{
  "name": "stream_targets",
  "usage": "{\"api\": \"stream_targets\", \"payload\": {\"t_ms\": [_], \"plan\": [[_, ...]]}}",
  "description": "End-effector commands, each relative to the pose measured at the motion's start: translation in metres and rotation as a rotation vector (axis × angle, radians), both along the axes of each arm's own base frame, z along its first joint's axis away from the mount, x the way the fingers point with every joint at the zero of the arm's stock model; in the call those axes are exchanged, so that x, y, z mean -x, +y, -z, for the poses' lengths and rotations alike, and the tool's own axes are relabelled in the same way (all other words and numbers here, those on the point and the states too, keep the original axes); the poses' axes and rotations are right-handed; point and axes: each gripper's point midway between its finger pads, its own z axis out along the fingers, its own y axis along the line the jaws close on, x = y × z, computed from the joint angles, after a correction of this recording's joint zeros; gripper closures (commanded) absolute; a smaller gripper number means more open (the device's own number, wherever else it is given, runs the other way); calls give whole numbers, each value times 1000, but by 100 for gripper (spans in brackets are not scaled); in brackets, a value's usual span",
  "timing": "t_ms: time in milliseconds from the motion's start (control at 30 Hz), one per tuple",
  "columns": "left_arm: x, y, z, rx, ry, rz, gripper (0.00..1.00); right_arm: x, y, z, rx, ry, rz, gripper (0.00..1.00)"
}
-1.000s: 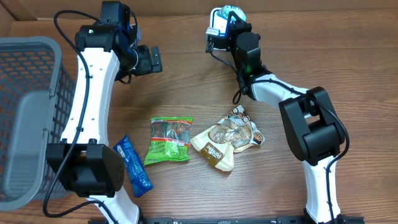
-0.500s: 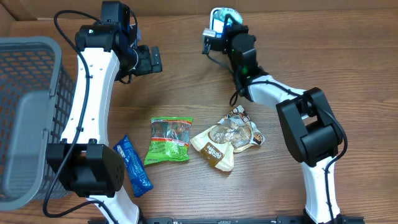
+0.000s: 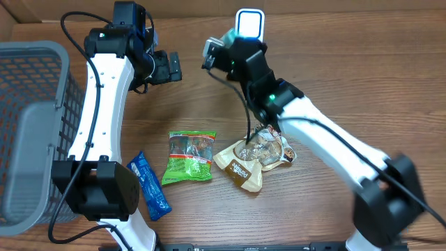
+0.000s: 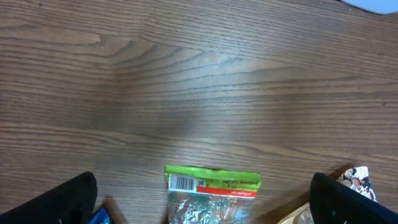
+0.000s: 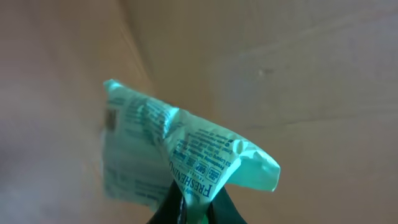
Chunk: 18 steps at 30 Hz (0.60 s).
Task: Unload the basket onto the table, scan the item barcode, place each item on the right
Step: 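Move the pale green pack to the table's right side and release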
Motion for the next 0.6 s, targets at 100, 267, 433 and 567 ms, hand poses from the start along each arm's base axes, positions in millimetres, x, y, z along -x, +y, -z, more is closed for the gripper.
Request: {"api": "stream_targets", "payload": {"t_ms": [100,267,433,567], "plan": [[-2,-2,-3,0,-10,25,0,63,15,-13,-732,533,94,96],[-2,-2,-3,0,-10,25,0,80,-18,4,-920,854,245,96],[-2,-2,-3,0,-10,25,0,71,-103,24,-1149,1044,633,96],[-2,-2,-3,0,-10,25,0,71,-186,40,-1236,1062,893,96]]}}
